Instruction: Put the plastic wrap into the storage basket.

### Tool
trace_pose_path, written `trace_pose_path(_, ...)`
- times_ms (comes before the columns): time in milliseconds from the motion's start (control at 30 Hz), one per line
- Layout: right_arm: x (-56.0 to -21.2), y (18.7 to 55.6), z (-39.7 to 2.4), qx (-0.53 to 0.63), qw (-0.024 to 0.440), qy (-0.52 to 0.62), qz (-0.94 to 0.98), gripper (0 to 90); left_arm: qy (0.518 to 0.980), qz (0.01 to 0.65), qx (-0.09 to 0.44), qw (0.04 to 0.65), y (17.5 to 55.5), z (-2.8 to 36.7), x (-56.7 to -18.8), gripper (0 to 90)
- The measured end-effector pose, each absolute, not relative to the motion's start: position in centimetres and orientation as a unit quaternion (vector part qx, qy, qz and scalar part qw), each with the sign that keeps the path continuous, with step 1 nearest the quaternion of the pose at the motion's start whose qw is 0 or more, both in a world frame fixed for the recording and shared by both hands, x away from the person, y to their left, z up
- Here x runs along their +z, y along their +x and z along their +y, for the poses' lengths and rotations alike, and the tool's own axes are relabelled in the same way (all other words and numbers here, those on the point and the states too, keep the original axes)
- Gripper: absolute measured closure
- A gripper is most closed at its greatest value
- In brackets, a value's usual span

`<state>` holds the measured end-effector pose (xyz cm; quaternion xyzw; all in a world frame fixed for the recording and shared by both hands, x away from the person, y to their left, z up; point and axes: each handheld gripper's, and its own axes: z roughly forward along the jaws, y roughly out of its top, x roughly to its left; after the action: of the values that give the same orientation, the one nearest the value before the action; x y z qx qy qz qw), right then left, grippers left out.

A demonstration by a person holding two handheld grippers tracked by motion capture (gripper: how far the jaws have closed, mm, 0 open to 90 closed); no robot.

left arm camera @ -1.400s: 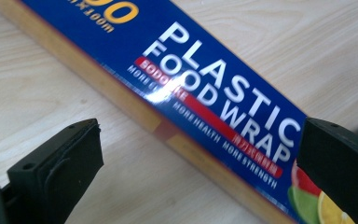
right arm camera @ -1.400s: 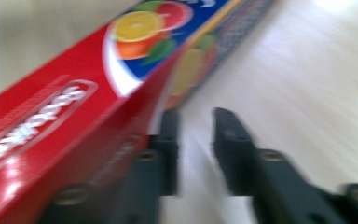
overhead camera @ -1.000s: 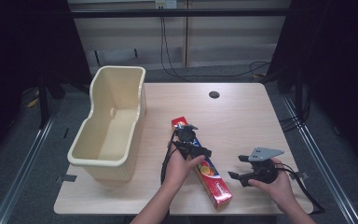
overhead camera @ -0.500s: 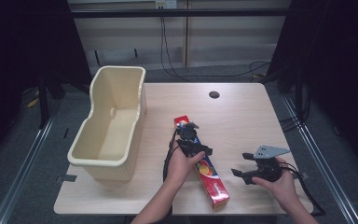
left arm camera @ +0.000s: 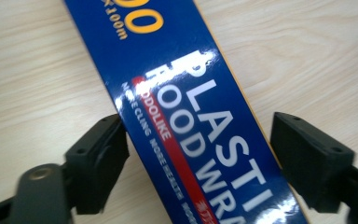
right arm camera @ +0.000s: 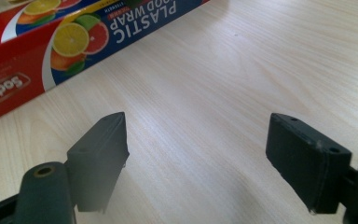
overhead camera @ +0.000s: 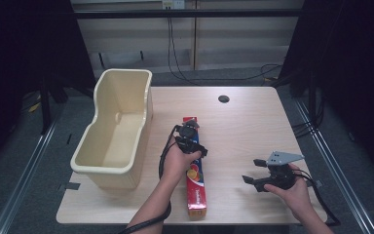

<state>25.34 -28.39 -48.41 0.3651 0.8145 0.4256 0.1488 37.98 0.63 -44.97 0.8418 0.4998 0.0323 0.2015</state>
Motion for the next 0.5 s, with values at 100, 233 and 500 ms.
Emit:
trace_pose_path(100, -48.42, 25.34, -28.37, 0.427, 0.147, 0.364, 0.815, 21.6, 0.845, 0.498, 0.045, 0.191, 38.13, 1.06, -44.68, 26.3)
trace_pose_path(233, -48.28, 25.36, -28.5, 0.431, 0.148, 0.367, 0.811, 21.6, 0.845, 0.495, 0.047, 0.195, 38.22, 1.52, -44.72, 26.7)
trace_pose_path(500, -48.28, 25.31, -28.61, 0.429, 0.143, 0.375, 0.809, 21.7, 0.839, 0.508, 0.049, 0.19, 38.15, 1.29, -44.96, 22.0)
